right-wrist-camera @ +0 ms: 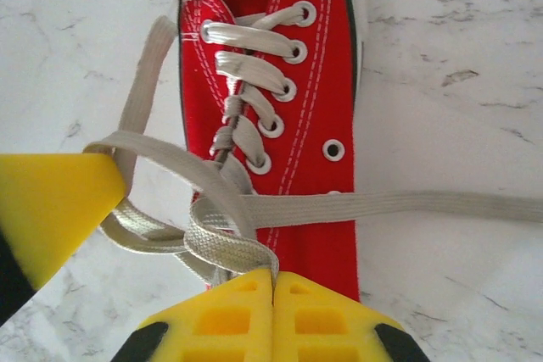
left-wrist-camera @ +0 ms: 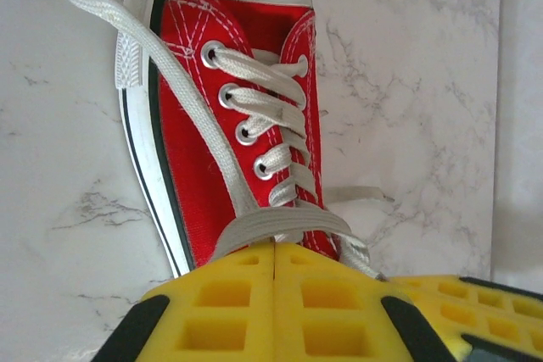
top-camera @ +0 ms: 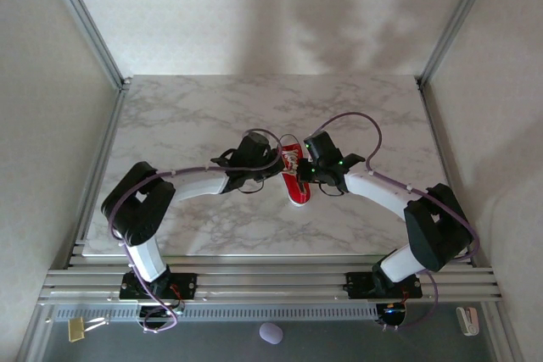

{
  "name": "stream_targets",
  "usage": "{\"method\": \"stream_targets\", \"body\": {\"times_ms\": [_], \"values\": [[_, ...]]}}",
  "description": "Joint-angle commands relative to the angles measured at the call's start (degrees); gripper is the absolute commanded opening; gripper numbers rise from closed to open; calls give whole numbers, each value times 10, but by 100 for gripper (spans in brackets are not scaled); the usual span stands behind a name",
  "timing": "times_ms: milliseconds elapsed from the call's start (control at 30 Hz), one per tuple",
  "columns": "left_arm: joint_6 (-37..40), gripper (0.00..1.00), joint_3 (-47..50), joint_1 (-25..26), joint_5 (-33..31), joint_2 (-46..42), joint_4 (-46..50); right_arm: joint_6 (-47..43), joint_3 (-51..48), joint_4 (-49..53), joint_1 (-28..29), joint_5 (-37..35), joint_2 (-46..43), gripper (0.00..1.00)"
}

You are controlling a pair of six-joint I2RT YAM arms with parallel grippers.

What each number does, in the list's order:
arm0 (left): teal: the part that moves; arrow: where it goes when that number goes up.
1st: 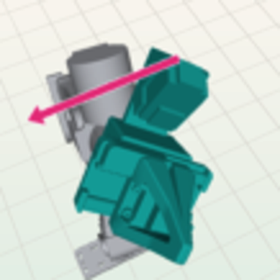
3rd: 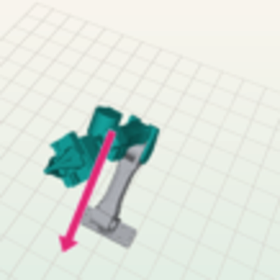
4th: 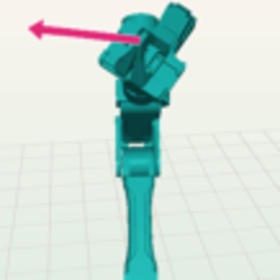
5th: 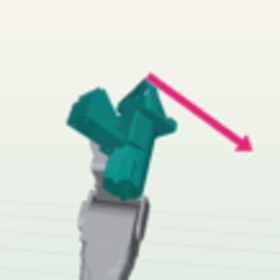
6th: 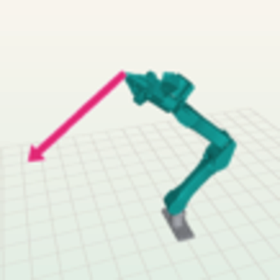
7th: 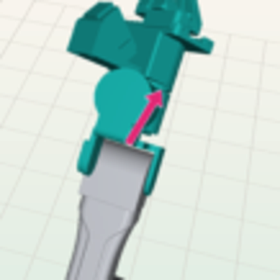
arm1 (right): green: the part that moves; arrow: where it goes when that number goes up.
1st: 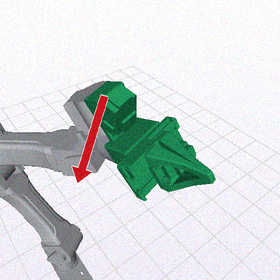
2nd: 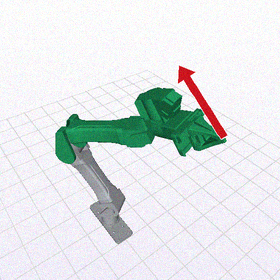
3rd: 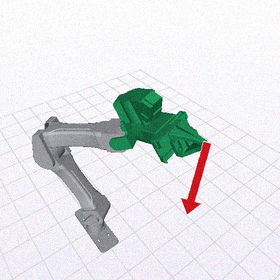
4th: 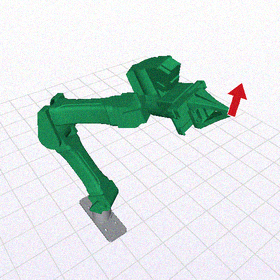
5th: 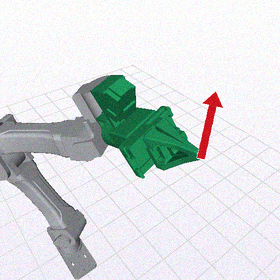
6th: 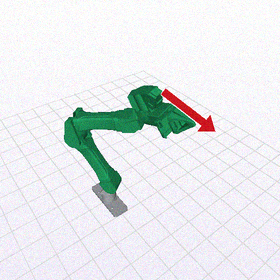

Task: Tie the shoes

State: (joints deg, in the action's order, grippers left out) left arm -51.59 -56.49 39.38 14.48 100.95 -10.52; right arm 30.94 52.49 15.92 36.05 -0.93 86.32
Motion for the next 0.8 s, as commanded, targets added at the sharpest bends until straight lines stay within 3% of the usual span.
{"method": "stream_targets", "body": {"times_ms": [0,333,767], "values": [[21,0,23,-8,33,-24,-53,7,7,31,5,-31,-8,0],[55,0,100,-25,94,-42,-127,-32,21,47,3,-25,2,0],[99,0,155,-43,107,-67,-145,-74,47,72,-5,-44,1,0]]}}
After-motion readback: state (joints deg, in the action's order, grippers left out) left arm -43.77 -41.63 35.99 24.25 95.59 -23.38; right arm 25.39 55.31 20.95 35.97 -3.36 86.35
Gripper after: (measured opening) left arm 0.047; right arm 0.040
